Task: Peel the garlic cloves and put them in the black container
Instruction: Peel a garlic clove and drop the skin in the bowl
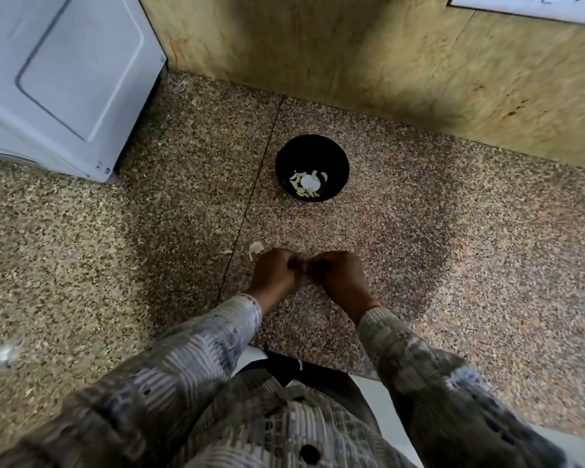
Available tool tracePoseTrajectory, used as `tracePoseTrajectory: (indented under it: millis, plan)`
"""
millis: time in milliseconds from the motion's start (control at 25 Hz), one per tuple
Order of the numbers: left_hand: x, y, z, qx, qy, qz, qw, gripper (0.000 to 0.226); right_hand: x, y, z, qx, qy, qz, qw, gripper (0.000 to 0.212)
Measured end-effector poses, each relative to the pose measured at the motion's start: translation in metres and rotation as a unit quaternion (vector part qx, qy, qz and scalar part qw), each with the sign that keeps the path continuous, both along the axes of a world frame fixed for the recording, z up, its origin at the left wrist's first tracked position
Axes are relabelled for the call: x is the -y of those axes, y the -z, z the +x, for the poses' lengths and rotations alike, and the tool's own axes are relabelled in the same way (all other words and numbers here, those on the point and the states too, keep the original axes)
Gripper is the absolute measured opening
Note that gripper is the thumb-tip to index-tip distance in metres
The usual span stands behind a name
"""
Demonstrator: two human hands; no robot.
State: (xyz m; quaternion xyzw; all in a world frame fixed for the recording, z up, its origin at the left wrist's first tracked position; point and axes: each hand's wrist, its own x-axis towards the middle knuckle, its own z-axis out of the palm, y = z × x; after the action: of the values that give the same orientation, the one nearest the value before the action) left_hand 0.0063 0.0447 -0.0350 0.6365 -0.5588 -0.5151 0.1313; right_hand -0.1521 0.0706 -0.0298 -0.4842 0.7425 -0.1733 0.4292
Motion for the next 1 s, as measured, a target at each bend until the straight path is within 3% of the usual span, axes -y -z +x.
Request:
tracePoseTrajectory:
  millis: [120,200,320,440,760,920,1000]
  plan:
    - [0.006,0.005,0.007,0.126,0.189,-0.192,0.955,0.006,0.002,0.005,0.0,-0.039,-0.031,-0.016,0.999,0.005]
    - [0.006,0.008,0.008,0.164,0.247,-0.242,0.924,0.009,0.006,0.006,-0.006,-0.055,-0.069,-0.005,0.996,0.006]
    - [0.003,0.012,0.009,0.189,0.273,-0.287,0.898,0.006,0.019,0.002,-0.013,-0.022,-0.031,0.048,0.998,0.007]
    - [0.004,0.015,0.009,0.195,0.284,-0.291,0.893,0.008,0.025,0.003,-0.009,-0.115,-0.047,0.053,0.991,0.02]
    - [0.009,0.008,0.007,0.183,0.287,-0.244,0.908,0.01,0.017,0.007,0.003,-0.079,0.013,0.027,0.996,0.026]
    - [0.014,0.007,0.004,0.18,0.258,-0.211,0.925,0.01,0.008,0.01,-0.002,-0.094,-0.041,-0.016,0.995,0.024]
    - [0.015,0.008,0.005,0.177,0.262,-0.204,0.926,0.011,0.009,0.011,-0.002,-0.087,-0.027,0.006,0.996,0.023]
